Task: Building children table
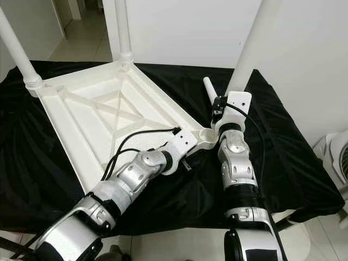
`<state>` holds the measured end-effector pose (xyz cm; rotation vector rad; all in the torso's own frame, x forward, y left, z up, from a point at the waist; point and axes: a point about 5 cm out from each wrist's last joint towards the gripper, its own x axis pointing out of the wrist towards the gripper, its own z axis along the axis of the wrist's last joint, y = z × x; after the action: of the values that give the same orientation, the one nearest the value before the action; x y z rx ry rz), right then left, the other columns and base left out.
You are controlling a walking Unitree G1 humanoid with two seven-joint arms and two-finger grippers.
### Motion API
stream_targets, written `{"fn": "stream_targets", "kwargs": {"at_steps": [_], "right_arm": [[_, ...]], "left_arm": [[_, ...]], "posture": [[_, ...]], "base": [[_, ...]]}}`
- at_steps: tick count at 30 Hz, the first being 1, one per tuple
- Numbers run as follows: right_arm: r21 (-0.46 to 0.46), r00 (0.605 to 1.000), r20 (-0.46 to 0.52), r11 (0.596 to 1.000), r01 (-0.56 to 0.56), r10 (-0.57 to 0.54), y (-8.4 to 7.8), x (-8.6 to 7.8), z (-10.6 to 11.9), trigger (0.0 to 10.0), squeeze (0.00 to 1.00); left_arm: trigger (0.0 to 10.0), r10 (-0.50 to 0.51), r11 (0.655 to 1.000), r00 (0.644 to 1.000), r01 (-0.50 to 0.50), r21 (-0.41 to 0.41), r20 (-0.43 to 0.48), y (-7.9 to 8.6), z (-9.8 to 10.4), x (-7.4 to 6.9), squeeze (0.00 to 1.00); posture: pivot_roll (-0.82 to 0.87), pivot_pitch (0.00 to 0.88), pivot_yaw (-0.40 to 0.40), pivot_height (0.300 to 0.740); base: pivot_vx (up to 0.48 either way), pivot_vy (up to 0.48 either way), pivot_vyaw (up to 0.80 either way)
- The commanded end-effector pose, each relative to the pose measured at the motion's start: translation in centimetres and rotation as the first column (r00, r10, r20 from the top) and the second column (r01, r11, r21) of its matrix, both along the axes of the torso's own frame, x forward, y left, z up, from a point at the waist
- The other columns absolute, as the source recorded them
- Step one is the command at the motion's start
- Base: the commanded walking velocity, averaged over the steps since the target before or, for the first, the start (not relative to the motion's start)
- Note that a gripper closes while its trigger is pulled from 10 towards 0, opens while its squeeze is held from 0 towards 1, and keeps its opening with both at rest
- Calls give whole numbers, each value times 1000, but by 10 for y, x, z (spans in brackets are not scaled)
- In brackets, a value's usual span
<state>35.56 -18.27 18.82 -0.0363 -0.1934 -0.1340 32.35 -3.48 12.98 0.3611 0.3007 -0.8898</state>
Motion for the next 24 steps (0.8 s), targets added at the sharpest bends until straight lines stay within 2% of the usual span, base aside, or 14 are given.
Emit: {"fn": "stream_targets", "kwargs": {"at_steps": [1, 2, 3, 4, 8, 9, 24], "right_arm": [[-1, 1000, 6, 1000, 10, -10, -2, -2, 1, 10000, 0], [-1, 1000, 6, 1000, 11, -11, -2, -2, 1, 10000, 0], [-1, 1000, 6, 1000, 12, -12, -2, -2, 1, 10000, 0], [-1, 1000, 6, 1000, 13, -13, -2, -2, 1, 10000, 0], [-1, 1000, 6, 1000, 14, -14, -2, -2, 1, 10000, 0], [0, 1000, 6, 1000, 17, -17, -2, -2, 1, 10000, 0], [9, 999, 11, 999, 38, -38, -3, -1, 2, 10000, 0]], "left_arm": [[9020, 96, 995, 995, -96, 20, 1, -3, -3, 2, 0], [5412, 94, 995, 996, -94, 14, 3, -4, -2, 3, 0], [5412, 92, 996, 996, -92, 10, 5, -4, 0, 4, 0], [4118, 88, 996, 996, -88, 9, 7, -4, 0, 4, 0], [4118, 88, 996, 996, -88, 11, 6, -5, 1, 5, 0], [0, 87, 996, 996, -87, 14, 5, -5, 1, 5, 0], [0, 21, 996, 1000, -22, 83, 21, -4, -2, 5, 0]], "posture": [[52, 0, -2, 740], [52, 0, -1, 740], [52, 0, -1, 740], [52, 0, 0, 740], [52, 0, 1, 740], [52, 0, 3, 740], [53, 6, 20, 740]], "base": [[0, 0, 0], [0, 0, 0], [0, 0, 0], [0, 0, 0], [0, 0, 0], [0, 0, 0], [0, 0, 0]]}}
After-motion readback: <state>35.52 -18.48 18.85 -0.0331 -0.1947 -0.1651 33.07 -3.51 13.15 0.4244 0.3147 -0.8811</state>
